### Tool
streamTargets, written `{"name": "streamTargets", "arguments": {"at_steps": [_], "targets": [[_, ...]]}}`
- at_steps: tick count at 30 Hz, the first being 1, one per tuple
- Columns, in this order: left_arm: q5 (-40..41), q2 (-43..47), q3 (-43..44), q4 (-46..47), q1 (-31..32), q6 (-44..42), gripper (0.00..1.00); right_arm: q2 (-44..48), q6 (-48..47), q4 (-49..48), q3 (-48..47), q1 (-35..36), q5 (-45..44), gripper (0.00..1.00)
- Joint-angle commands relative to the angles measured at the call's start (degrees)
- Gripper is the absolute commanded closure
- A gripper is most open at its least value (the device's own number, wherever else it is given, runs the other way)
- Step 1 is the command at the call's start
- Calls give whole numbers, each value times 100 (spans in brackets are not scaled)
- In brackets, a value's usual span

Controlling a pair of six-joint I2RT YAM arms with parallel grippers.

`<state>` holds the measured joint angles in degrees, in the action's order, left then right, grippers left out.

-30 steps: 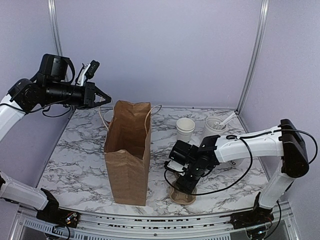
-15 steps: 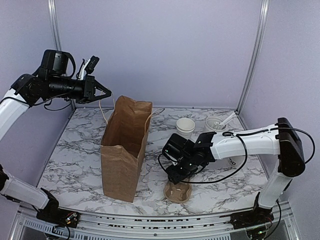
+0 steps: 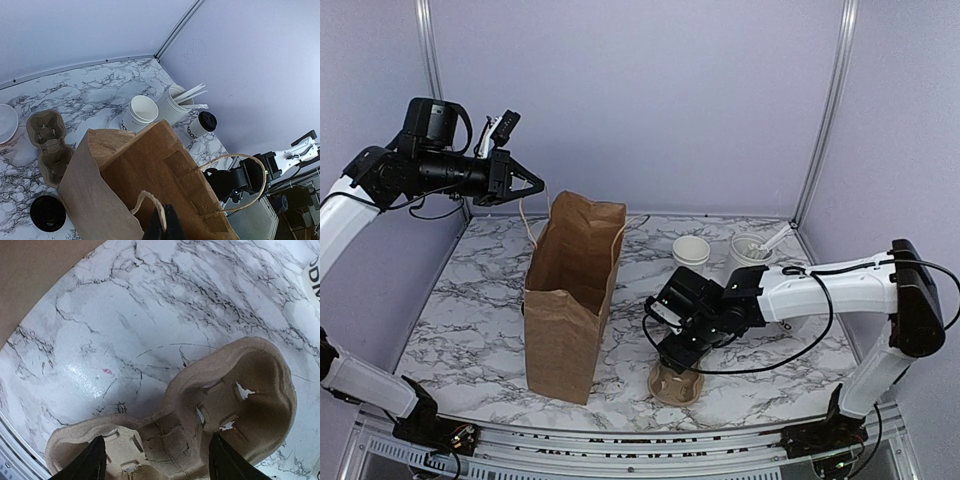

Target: Pack the takeout coffee

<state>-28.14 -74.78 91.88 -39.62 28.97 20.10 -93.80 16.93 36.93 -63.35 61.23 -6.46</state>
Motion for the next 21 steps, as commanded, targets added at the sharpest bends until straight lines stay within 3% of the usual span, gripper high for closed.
{"name": "streamTargets", "arguments": {"at_steps": [1,15,19,21], "targets": [[-81,30,96,156,-39,-96,100,-44,-643,38,93,38,118,31],[-93,60,52,156,-54,-148,100,-398,-123,147,-27,56,-118,39],[-95,57,25,156,-51,-148,100,-410,514,290,-150,56,-188,47],[-95,69,23,156,-56,-151,100,-458,989,402,-214,32,-232,56]]}}
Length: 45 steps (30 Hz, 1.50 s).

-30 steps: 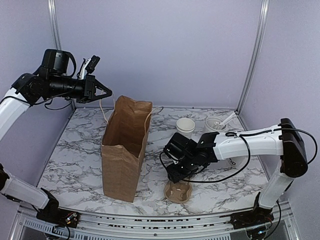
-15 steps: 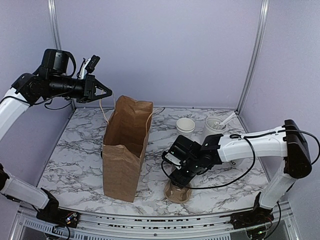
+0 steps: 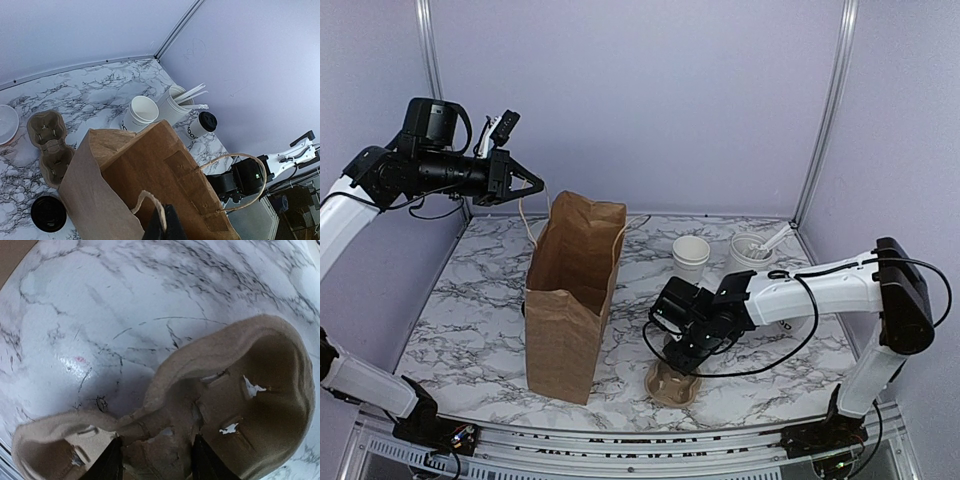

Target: Pack the takeout coffee

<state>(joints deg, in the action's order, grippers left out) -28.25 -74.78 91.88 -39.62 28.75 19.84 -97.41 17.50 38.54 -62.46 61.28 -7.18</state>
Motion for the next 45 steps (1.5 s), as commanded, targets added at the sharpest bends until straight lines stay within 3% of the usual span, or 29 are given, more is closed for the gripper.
{"name": "streamTargets", "arguments": {"at_steps": [1,4,6,10,16,26,35,45], "targets": [[-83,69,21,158,-34,-123,100,-117,1141,260,-321,23,-146,64],[-87,69,1,172,-31,-116,100,-65,1716,76,-255,45,-20,78],[-104,56,-8,182,-41,-104,100,82,2034,-188,-134,62,45,78],[-134,47,-21,191,-44,-96,100,334,2187,-468,19,69,45,66],[-154,50,-51,202,-38,-95,100,247,1499,-3,-209,69,-270,48],[-235,30,-134,235,-44,-124,100,46,432,-199,-193,69,164,40],[-435,16,-142,290,-37,-182,100,-242,372,-301,-225,69,152,46],[-782,-105,193,317,-39,-316,100,-173,521,-353,-190,69,13,62]]}}
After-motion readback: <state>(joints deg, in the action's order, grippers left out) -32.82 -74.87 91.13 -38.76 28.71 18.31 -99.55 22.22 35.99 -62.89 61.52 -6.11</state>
